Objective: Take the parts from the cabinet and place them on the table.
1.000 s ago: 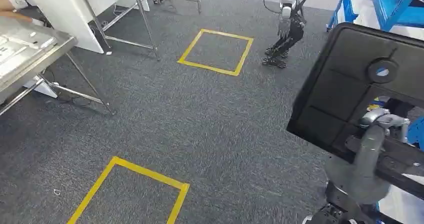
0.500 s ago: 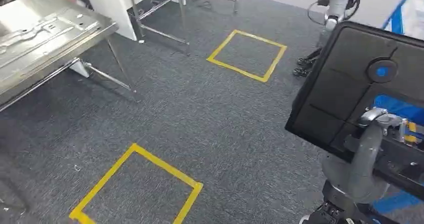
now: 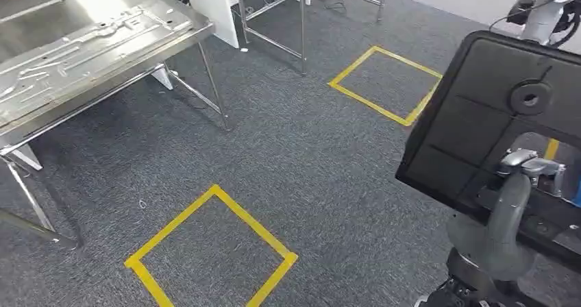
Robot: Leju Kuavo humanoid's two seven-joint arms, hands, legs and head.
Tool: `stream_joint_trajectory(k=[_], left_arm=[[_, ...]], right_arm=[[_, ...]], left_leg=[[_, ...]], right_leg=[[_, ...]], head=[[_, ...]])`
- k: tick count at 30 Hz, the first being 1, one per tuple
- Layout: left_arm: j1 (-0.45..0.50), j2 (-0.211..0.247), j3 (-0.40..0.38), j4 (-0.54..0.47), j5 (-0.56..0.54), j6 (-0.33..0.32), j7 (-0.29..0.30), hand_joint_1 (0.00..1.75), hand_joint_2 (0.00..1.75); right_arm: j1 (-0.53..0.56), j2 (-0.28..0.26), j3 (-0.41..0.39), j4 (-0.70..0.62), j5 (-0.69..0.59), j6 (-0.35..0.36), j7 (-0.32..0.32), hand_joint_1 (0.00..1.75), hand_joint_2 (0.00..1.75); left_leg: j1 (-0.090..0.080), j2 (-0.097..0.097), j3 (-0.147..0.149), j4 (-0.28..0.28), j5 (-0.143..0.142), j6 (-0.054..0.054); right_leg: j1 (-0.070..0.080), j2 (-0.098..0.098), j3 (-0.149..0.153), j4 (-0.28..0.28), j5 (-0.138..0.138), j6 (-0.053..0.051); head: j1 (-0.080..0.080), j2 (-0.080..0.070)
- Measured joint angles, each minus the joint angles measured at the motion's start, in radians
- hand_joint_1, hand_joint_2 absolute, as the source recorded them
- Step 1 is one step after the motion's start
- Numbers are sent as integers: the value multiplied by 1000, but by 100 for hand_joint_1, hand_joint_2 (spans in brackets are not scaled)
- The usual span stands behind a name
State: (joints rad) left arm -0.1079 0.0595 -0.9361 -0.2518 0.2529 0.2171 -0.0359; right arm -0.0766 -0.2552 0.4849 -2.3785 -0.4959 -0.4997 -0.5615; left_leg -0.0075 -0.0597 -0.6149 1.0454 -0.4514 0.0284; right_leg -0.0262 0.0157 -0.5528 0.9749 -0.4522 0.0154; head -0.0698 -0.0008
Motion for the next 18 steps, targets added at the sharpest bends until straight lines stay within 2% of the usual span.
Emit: stream_joint_trajectory(k=[1,2,3,4,5,6,7,8,9,10,12,13,14,15,16,17,18], left_arm=[[-4,0,0,0,0,0,2,0,0],[-7,0,-1,0,-1,0,4,0,0],[-7,0,-1,0,-1,0,5,0,0],[-5,0,-2,0,-1,0,6,0,0],[-3,0,-2,0,-1,0,7,0,0],[-2,0,-2,0,-1,0,7,0,0],[-2,1,-2,0,-1,0,7,0,0],[-4,1,-3,0,-1,2,7,0,0],[-8,2,-3,0,-1,2,6,0,0],[-8,1,-3,0,-1,3,5,0,0],[-7,2,-3,0,0,5,5,0,0],[-5,2,-3,0,0,5,5,0,0],[0,2,-4,0,0,6,5,0,0],[-3,2,-5,0,0,6,5,0,0],[-9,2,-5,0,0,8,4,0,0],[-11,2,-7,0,0,8,4,0,0],[-13,2,-9,0,0,9,4,0,0]], right_arm=[[2,0,0,0,0,0,-1,175,175],[4,0,0,0,0,0,-2,175,175],[5,0,0,0,0,0,-2,175,175],[6,0,0,0,0,0,-2,175,175],[7,0,0,0,0,0,-2,175,175],[7,0,0,0,0,0,-2,175,175],[7,0,0,0,0,-1,-3,175,175],[7,0,0,0,0,-1,-2,175,175],[8,0,0,0,0,-2,-3,175,175],[9,0,-1,0,0,-3,-5,175,175],[10,0,-2,0,1,-4,-6,175,175],[9,0,-2,0,1,-4,-6,175,175],[12,0,-5,-1,1,-5,-7,175,175],[12,0,-6,-1,1,-6,-7,175,175],[14,0,-6,-1,1,-7,-7,175,175],[17,0,-9,-1,0,-9,-7,175,175],[20,0,-9,-1,0,-10,-8,175,175]], left_leg=[[3,25,-41,80,-38,-5],[5,37,-85,165,-72,-9],[7,43,-122,233,-93,-12],[9,45,-140,259,-89,-13],[10,48,-125,224,-63,-13],[10,53,-87,151,-25,-12],[9,68,-38,56,18,-8],[3,110,11,-34,52,0],[-8,143,29,-74,47,6],[-9,127,27,-75,49,10],[-13,107,24,-73,43,18],[-10,94,31,-83,46,24],[1,83,43,-91,52,30],[3,72,45,-93,52,37],[4,62,46,-93,53,42],[4,49,47,-93,53,44],[3,33,47,-92,52,45]], right_leg=[[3,-12,2,0,-2,-3],[5,-29,3,0,-5,-5],[6,-43,4,0,-8,-6],[6,-58,6,0,-11,-6],[6,-71,9,0,-14,-5],[6,-84,14,0,-17,-4],[6,-96,19,0,-20,-1],[7,-106,26,0,-24,3],[14,-117,31,2,-31,11],[13,-125,33,0,-34,16],[12,-144,43,-5,-39,26],[14,-155,51,-8,-43,32],[6,-111,52,3,-52,37],[6,-62,34,46,-80,38],[6,-37,-6,125,-119,39],[6,-25,-52,209,-154,42],[6,-22,-97,287,-178,45]], head=[[0,0],[0,0],[0,0],[0,0],[-1,0],[-1,0],[-1,0],[-1,0],[0,0],[1,0],[1,0],[0,0],[2,0],[2,0],[5,0],[7,0],[7,0]])
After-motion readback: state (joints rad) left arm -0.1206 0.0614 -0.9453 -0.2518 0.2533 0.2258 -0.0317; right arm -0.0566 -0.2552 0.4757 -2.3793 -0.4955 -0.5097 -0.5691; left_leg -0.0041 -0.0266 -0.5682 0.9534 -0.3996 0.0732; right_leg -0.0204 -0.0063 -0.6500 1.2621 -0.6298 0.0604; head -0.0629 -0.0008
